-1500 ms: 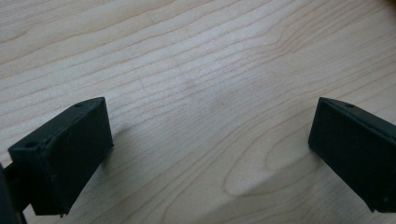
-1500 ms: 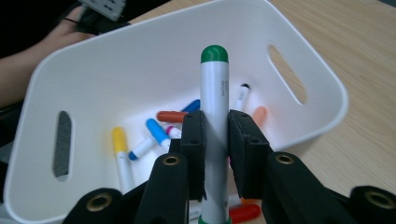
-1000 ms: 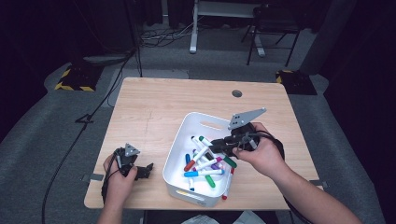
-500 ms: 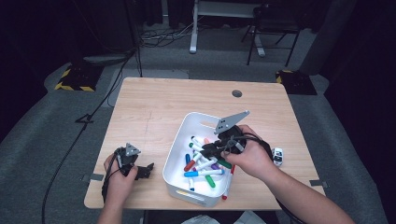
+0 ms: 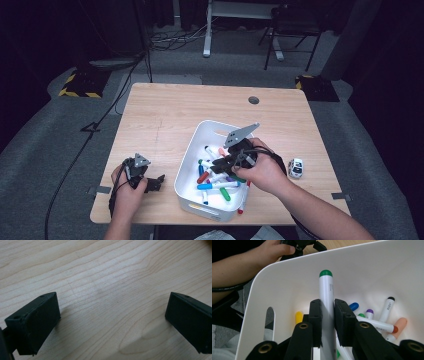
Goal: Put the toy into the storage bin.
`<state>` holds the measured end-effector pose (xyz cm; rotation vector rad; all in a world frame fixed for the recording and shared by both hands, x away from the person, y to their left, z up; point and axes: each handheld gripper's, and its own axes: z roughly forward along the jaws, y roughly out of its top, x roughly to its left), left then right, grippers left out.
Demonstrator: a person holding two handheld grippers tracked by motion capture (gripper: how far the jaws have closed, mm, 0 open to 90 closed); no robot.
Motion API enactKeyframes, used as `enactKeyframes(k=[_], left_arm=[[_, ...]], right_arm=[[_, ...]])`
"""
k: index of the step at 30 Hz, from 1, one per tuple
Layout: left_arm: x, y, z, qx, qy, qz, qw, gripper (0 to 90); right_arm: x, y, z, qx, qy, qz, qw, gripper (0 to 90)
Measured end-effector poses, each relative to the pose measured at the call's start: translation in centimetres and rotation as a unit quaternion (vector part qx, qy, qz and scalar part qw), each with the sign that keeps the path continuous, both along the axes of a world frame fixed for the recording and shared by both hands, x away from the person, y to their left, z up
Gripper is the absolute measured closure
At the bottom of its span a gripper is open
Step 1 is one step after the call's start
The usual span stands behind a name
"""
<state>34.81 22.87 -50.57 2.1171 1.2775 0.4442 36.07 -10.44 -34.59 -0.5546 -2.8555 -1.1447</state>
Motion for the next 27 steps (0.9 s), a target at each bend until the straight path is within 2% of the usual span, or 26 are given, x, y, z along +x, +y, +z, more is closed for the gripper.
enactKeyframes(k=[2,10,11,16,17,18,20,21,24,26,27], left_arm=[[0.0,0.0,0.0,0.000,0.000,-0.001,1.0000,0.1],[-0.1,0.0,0.0,0.003,-0.001,-0.002,1.0000,0.1],[-0.1,0.0,0.0,0.003,-0.001,-0.002,1.0000,0.1],[-0.1,0.0,0.0,0.003,-0.001,-0.003,1.0000,0.1],[-0.1,0.0,0.0,0.003,-0.001,-0.002,1.0000,0.1],[-0.1,0.0,0.0,0.003,-0.001,-0.002,1.0000,0.1],[-0.1,0.0,0.0,0.003,-0.001,-0.002,1.0000,0.1],[-0.1,0.0,0.0,0.003,-0.001,-0.002,1.0000,0.1],[-0.1,0.0,0.0,0.003,-0.001,-0.003,1.0000,0.1],[-0.1,0.0,0.0,0.003,-0.001,-0.002,1.0000,0.1],[-0.1,0.0,0.0,0.002,-0.001,-0.001,1.0000,0.1]], right_arm=[[-0.1,0.1,-0.3,-0.002,0.004,0.002,1.0000,76.7],[-0.9,0.6,-2.3,-0.040,0.025,0.007,0.9989,76.7],[-0.9,0.7,-2.5,-0.042,0.020,0.009,0.9989,76.7],[-0.9,1.0,-2.9,-0.053,0.024,0.008,0.9983,76.4],[-0.8,1.1,-3.2,-0.052,0.028,0.013,0.9982,74.1],[-0.9,1.2,-3.4,-0.054,0.035,0.012,0.9979,65.7],[-1.2,1.1,-3.6,-0.045,0.038,0.004,0.9983,56.7],[-1.3,1.0,-3.5,-0.039,0.029,0.002,0.9988,56.4],[-1.6,-0.2,-2.5,0.002,0.013,-0.009,0.9999,49.8],[-1.7,-1.3,-1.8,0.023,-0.001,-0.020,0.9995,48.9],[-1.9,-1.9,-1.6,0.031,0.001,-0.027,0.9991,48.6]])
